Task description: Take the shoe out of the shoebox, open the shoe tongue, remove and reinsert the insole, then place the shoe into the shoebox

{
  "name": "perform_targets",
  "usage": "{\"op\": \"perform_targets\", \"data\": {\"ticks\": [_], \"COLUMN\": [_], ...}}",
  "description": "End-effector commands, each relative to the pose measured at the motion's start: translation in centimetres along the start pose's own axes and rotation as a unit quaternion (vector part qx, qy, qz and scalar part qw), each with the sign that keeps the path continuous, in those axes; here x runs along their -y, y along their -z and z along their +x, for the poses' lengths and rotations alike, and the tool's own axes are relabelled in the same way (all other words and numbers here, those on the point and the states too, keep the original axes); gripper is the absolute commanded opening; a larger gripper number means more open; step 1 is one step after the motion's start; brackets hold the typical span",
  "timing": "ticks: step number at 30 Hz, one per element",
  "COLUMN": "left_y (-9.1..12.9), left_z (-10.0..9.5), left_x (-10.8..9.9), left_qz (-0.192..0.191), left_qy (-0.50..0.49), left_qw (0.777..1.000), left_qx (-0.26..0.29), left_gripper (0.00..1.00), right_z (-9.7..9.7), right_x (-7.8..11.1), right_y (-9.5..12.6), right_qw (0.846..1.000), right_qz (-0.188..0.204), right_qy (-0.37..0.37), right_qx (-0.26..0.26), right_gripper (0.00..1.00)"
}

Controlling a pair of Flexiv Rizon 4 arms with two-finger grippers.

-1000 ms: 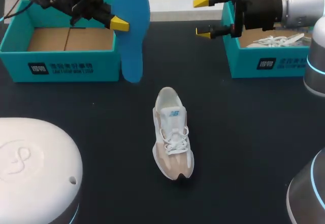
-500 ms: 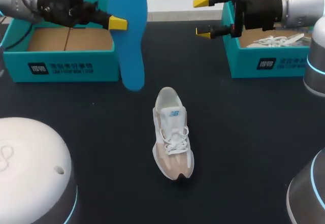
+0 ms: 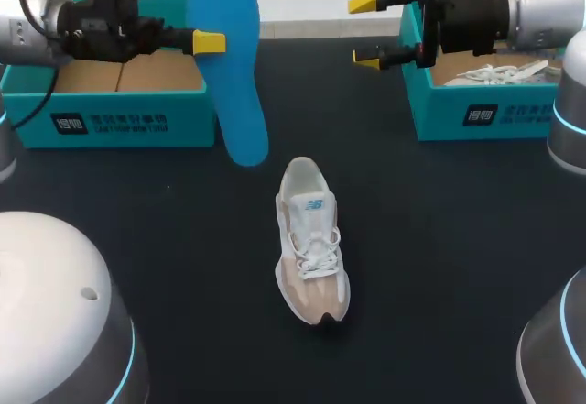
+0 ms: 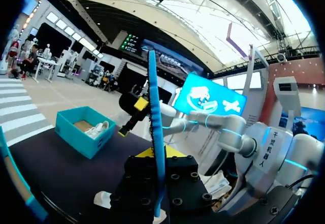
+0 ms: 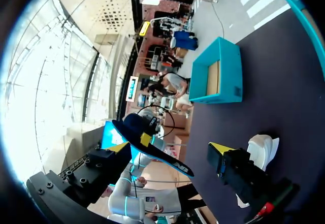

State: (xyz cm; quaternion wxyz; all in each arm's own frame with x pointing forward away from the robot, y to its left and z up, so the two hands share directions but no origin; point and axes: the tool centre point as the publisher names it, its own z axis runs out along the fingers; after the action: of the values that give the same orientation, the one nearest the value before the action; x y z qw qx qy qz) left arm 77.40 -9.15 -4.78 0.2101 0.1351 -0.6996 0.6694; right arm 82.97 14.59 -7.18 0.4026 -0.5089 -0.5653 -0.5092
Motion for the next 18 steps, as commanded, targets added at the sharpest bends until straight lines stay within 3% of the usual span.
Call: {"op": "perform_targets", "data": {"ticks": [1, 5, 7, 18], "left_y": [-0.2, -0.6, -0.8, -1.5], "left_z": [-0.7, -0.7, -0.6, -0.1], "left_x": [-0.5, -0.9, -0.9, -1.8], "left_qz": [0.103, 0.144, 0.137, -0.001], "left_qy": [0.136, 0.259, 0.307, 0.453], "left_qw": [0.984, 0.952, 0.938, 0.89], "left_qx": [-0.058, -0.073, -0.079, -0.057], "left_gripper": [0.0, 0.0, 0.0, 0.0], "right_z": [0.0, 0.0, 0.0, 0.0], "right_x": [0.1, 0.1, 0.1, 0.1], "right_y": [-0.1, -0.1, -0.1, -0.1], "right_qw": [1.0, 1.0, 1.0, 1.0], "right_qz": [-0.001, -0.001, -0.001, -0.001], "right_qy": [0.0, 0.0, 0.0, 0.0], "right_qx": [0.001, 0.001, 0.001, 0.001], "right_gripper": [1.0, 1.0, 1.0, 1.0]}}
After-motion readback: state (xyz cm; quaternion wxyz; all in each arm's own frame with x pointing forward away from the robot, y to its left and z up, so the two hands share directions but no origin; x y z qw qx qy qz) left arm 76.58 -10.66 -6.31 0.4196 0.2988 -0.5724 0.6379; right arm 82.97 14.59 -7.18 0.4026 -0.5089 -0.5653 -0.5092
